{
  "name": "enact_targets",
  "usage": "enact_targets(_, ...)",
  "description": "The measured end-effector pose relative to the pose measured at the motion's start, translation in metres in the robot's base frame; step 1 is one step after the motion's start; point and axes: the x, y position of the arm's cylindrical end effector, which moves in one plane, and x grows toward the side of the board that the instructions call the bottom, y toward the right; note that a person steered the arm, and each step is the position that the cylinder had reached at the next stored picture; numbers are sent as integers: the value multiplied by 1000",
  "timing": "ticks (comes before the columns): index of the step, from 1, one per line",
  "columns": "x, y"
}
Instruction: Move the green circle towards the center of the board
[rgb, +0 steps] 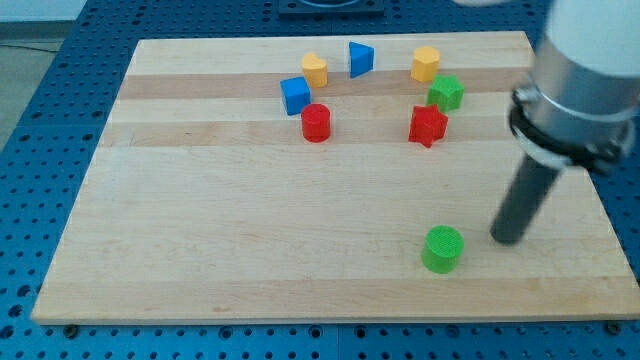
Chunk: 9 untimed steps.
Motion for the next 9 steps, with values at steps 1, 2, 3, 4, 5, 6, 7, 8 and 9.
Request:
enact_targets(1, 44, -31)
enact_targets(2, 27, -59)
enact_targets(3, -8, -61)
enact_targets(4, -35, -87)
enact_targets(5, -34, -107)
enact_targets(6, -31, -126)
enact_targets(7, -31, -143)
enact_targets(8, -48, -148)
enact_targets(9, -72, -152)
